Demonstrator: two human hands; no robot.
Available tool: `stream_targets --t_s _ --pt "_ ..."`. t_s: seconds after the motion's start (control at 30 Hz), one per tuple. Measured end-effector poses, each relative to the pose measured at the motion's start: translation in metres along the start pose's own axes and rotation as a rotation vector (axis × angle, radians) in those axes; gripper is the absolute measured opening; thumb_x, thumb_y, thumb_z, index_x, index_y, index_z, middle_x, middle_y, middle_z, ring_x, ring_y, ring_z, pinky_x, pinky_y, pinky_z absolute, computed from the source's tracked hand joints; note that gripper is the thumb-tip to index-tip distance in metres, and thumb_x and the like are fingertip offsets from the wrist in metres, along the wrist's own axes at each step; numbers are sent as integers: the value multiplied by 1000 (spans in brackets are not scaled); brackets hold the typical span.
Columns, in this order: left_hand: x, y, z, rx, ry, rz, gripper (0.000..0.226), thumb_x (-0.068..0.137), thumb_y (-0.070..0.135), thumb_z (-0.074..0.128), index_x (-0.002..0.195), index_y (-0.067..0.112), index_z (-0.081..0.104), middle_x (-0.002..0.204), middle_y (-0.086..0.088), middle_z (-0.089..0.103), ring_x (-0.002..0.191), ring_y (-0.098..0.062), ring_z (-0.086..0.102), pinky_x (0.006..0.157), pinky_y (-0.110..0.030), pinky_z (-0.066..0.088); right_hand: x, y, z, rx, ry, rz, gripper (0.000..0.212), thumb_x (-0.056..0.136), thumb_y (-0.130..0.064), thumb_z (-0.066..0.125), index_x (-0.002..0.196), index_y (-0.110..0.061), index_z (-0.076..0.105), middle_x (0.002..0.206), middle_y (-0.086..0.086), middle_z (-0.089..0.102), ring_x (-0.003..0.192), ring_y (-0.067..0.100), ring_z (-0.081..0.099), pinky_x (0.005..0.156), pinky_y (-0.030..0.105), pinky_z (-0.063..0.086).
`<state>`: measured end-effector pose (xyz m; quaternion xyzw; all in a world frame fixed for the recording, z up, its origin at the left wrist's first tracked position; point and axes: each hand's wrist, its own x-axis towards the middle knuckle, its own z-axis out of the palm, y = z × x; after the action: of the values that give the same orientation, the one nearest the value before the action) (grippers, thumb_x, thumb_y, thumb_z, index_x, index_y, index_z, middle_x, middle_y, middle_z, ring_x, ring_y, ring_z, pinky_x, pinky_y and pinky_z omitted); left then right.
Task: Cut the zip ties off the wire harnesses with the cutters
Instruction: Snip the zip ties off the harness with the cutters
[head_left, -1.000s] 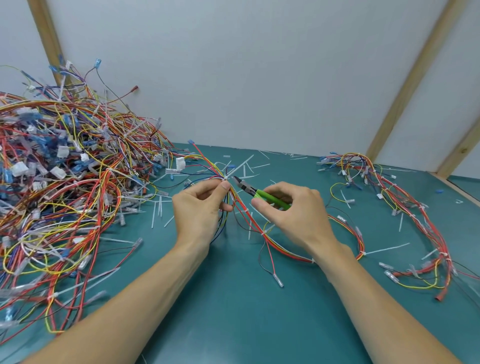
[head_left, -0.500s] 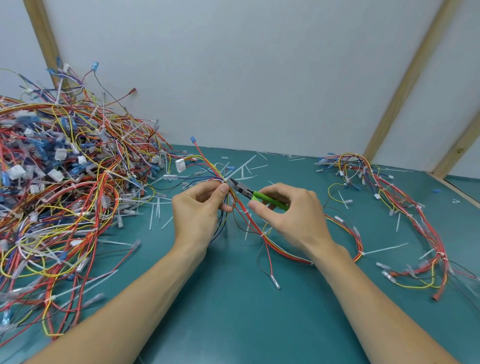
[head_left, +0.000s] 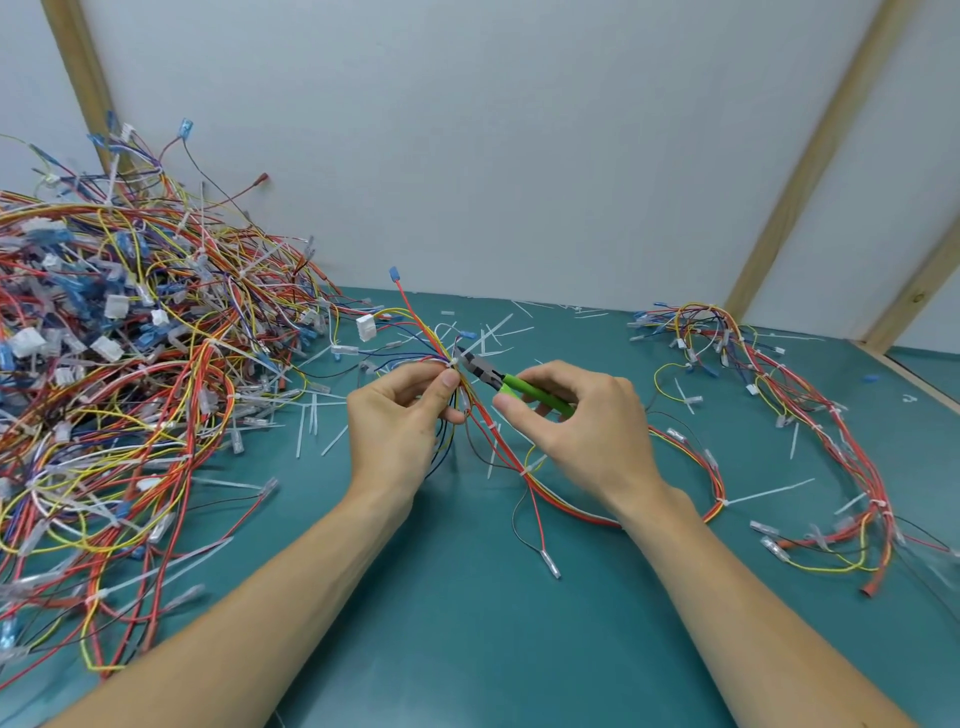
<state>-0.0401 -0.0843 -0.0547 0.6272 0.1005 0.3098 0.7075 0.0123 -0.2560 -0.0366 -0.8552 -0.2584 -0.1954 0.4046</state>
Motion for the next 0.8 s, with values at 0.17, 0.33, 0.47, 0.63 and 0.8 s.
stream_targets --t_s 0.17,0.33,0.47,0.63,0.8 --pt "0 0 0 -8 -2 10 8 91 13 73 85 18 74 74 5 75 56 -10 70 51 -11 44 -1 -3 -1 -55 42 -24 39 77 -71 68 89 -36 77 73 -21 71 73 1 68 70 30 56" --pt "1 -1 -1 -8 6 14 11 91 12 73 84 20 75 73 6 75 56 -9 69 50 -11 43 -1 -2 -1 -37 -16 -27 32 80 -64 73 87 -34 77 73 -17 72 71 4 69 70 33 56" --pt "1 -1 -1 -19 11 10 10 91 12 73 85 19 75 75 6 76 56 -9 69 50 -11 43 -1 -2 -1 -19 -19 -37 27 82 -61 75 87 -35 79 72 -17 73 70 8 68 67 35 55" --pt "1 0 -1 -26 13 6 9 91 12 72 86 18 75 76 6 76 55 -8 69 50 -10 43 -1 -2 0 -10 -10 -48 27 82 -63 74 87 -37 79 71 -15 72 68 11 67 65 35 54" --pt "0 2 -1 12 8 11 7 90 13 74 85 18 76 75 6 76 55 -9 69 49 -10 43 1 1 -1 64 -97 25 35 77 -67 71 86 -34 80 74 -18 74 74 8 72 72 39 58"
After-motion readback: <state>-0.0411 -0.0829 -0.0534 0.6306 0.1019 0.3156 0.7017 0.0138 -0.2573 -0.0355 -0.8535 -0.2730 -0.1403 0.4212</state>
